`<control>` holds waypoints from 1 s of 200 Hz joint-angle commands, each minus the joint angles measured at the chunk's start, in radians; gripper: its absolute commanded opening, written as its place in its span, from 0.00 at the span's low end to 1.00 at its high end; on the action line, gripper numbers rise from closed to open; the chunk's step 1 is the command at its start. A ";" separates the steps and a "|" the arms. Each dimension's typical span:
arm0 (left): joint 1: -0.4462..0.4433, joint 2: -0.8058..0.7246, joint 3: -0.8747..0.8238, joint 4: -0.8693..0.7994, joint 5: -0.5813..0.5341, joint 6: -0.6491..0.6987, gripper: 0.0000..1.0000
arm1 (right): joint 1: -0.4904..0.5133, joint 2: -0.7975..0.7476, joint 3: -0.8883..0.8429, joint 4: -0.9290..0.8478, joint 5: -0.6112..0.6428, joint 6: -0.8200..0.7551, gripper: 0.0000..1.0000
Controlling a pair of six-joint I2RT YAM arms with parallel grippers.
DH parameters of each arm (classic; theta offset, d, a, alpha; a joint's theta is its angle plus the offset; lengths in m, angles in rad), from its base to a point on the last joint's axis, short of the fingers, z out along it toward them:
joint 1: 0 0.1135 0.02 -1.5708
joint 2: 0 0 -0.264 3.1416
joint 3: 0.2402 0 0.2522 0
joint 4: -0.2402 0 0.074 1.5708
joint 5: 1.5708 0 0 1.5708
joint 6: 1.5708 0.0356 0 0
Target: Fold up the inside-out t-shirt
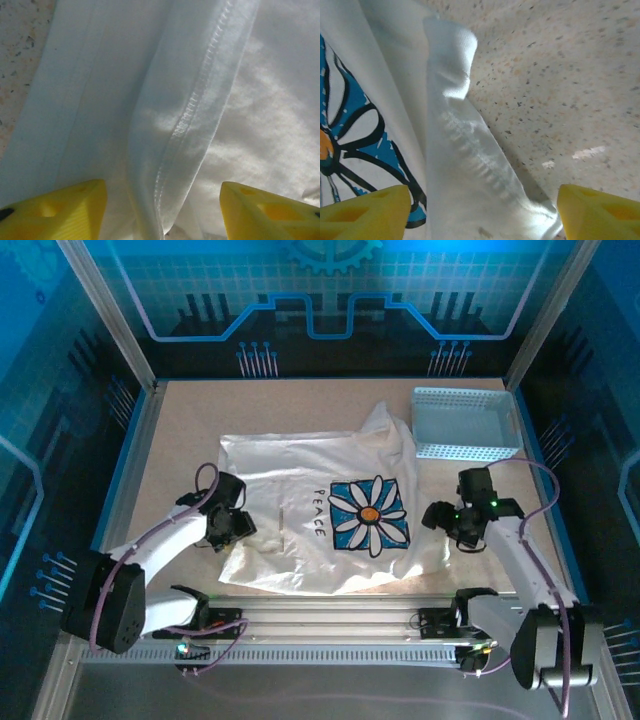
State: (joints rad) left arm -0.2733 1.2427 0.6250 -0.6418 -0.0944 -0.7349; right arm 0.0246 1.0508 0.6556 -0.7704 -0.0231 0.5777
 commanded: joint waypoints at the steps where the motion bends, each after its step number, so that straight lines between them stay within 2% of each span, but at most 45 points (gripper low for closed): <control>1: 0.006 0.042 0.035 0.019 -0.044 0.022 0.46 | -0.009 0.067 -0.010 0.115 -0.083 -0.003 0.66; 21: 0.049 0.064 0.051 0.038 -0.023 0.039 0.24 | -0.007 0.084 -0.006 0.154 -0.119 -0.025 0.45; 32: 0.086 0.062 0.054 0.048 0.002 0.048 0.14 | -0.005 0.081 0.008 0.155 -0.122 -0.040 0.30; 45: 0.131 0.050 0.061 0.063 0.036 0.066 0.08 | -0.003 0.081 0.037 0.142 -0.105 -0.054 0.13; 61: 0.176 0.036 0.078 0.067 0.073 0.085 0.02 | -0.003 0.078 0.069 0.132 -0.098 -0.069 0.00; 97: 0.251 -0.012 0.129 0.048 0.132 0.120 0.00 | -0.003 0.040 0.168 0.060 -0.074 -0.098 0.00; 112: 0.266 -0.097 0.158 0.025 0.138 0.126 0.00 | -0.007 -0.016 0.217 0.010 -0.064 -0.108 0.00; 139: 0.279 -0.301 0.244 -0.001 0.115 0.146 0.00 | -0.019 -0.113 0.408 -0.095 -0.096 -0.134 0.00; 152: 0.281 -0.353 0.292 -0.001 0.093 0.160 0.00 | -0.020 -0.126 0.495 -0.125 -0.124 -0.138 0.00; 179: 0.283 -0.279 0.381 0.011 0.065 0.166 0.00 | -0.015 -0.064 0.607 -0.136 -0.185 -0.123 0.00; 200: 0.285 -0.136 0.418 0.037 0.026 0.138 0.00 | 0.007 0.022 0.620 -0.077 -0.141 -0.122 0.00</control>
State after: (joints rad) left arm -0.0006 0.9531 1.0267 -0.6022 -0.0082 -0.5987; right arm 0.0227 0.9718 1.2705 -0.8459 -0.1692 0.4629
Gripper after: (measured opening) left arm 0.060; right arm 0.061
